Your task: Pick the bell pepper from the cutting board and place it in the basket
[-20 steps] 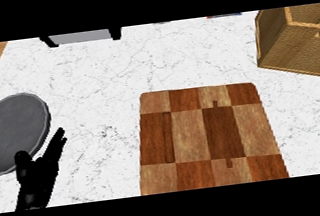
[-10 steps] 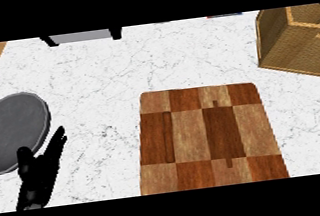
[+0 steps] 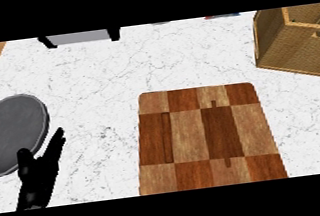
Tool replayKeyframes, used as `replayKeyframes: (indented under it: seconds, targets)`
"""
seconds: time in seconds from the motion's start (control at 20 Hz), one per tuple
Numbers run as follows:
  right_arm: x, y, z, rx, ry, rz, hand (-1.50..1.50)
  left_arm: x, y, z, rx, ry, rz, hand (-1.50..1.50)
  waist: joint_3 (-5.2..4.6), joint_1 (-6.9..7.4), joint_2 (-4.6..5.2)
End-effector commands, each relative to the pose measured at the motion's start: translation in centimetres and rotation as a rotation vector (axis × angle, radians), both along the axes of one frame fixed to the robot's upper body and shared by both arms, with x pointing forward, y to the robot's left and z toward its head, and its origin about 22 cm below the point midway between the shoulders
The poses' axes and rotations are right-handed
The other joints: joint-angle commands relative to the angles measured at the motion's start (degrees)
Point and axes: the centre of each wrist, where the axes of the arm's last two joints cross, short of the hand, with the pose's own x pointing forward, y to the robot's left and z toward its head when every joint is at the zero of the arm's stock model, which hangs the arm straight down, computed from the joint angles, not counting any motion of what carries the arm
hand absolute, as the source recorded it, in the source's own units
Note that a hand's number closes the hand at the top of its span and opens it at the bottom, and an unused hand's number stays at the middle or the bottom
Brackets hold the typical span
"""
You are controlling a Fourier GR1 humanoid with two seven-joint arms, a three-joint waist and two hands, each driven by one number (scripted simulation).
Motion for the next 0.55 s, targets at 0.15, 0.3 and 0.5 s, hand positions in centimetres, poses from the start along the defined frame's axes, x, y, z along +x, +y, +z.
replayKeyframes:
  seconds: [0.15, 0.3, 0.5]
  targets:
    - [-1.6, -2.9, 2.5, 0.107, -0.113, -0.081, -1.5, -0.1, 0.9, -1.2, -0.046, 0.102, 0.014, 0.0, -0.75, -0.95, 0.29]
    - [-2.8, -4.0, 2.9, 0.099, -0.145, -0.123, -1.5, -0.9, -0.2, -2.5, -0.021, 0.109, 0.016, 0.0, -0.79, -1.56, 0.09]
    - [-6.9, -9.3, 2.2, 0.13, -0.154, -0.178, -1.5, -2.3, -0.9, -2.9, -0.013, 0.103, 0.032, 0.0, -0.71, -1.4, 0.21]
